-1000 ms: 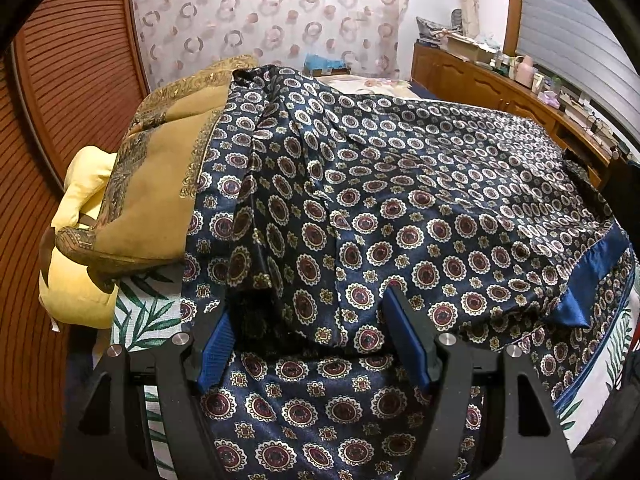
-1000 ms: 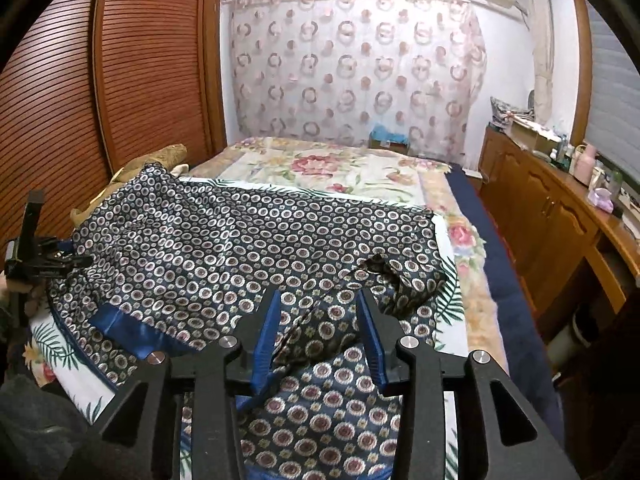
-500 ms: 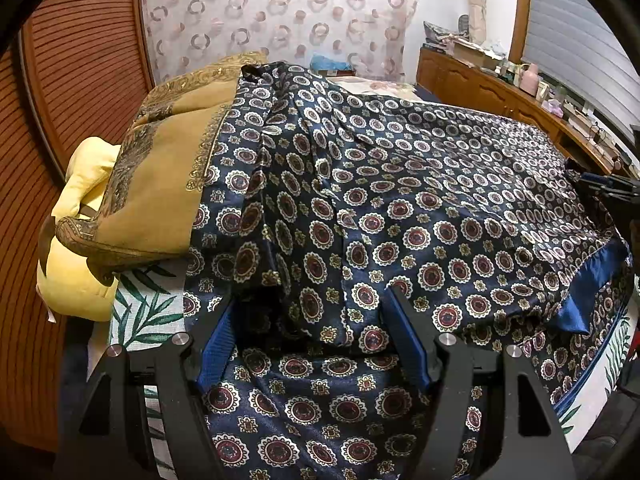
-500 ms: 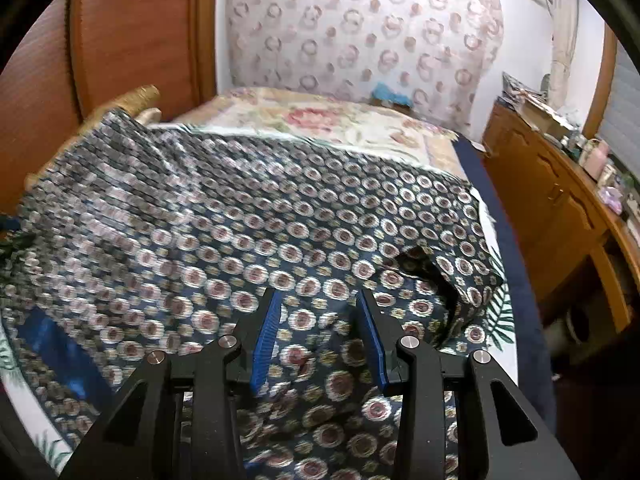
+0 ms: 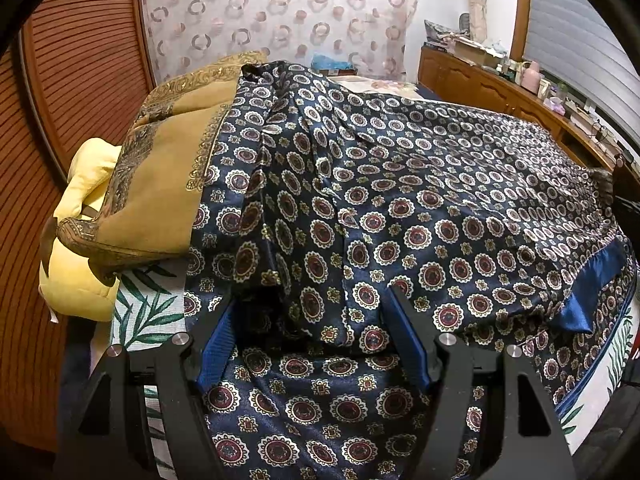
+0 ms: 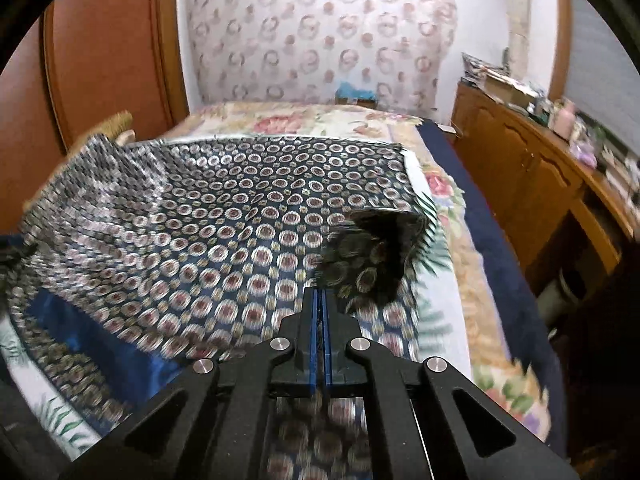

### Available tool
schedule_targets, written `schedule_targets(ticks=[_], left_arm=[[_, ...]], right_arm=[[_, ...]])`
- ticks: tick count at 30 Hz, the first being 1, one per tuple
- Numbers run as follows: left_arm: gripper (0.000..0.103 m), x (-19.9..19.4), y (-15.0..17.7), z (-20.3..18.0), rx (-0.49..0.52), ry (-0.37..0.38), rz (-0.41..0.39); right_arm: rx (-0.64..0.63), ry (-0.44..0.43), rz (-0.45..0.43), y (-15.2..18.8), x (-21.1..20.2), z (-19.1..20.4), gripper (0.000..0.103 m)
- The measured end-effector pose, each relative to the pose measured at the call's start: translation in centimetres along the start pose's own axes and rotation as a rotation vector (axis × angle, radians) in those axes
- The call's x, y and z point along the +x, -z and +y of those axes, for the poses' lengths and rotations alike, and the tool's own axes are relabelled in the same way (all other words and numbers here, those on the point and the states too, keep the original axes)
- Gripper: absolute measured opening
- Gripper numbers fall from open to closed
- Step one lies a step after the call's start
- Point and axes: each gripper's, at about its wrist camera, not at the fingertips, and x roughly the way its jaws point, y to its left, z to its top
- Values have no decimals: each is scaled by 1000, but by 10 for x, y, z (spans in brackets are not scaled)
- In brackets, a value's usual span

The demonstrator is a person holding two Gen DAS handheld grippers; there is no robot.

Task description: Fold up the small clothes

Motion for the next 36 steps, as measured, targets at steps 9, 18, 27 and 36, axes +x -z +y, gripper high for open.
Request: schedule_targets(ticks=[9, 18, 27, 36], left_arm=[[72, 1, 0, 2, -11, -3, -1], [72, -2, 0, 7, -43, 3, -17], [47, -9, 1, 16, -93, 37, -53], [2, -29, -2, 15, -88, 54, -145]], right_arm=[[37, 32, -64, 17, -44, -9, 19], [55, 124, -35, 0, 2, -34, 52], [134, 83, 61, -8, 48, -53, 52], [95, 0, 36, -9, 33, -57, 4]])
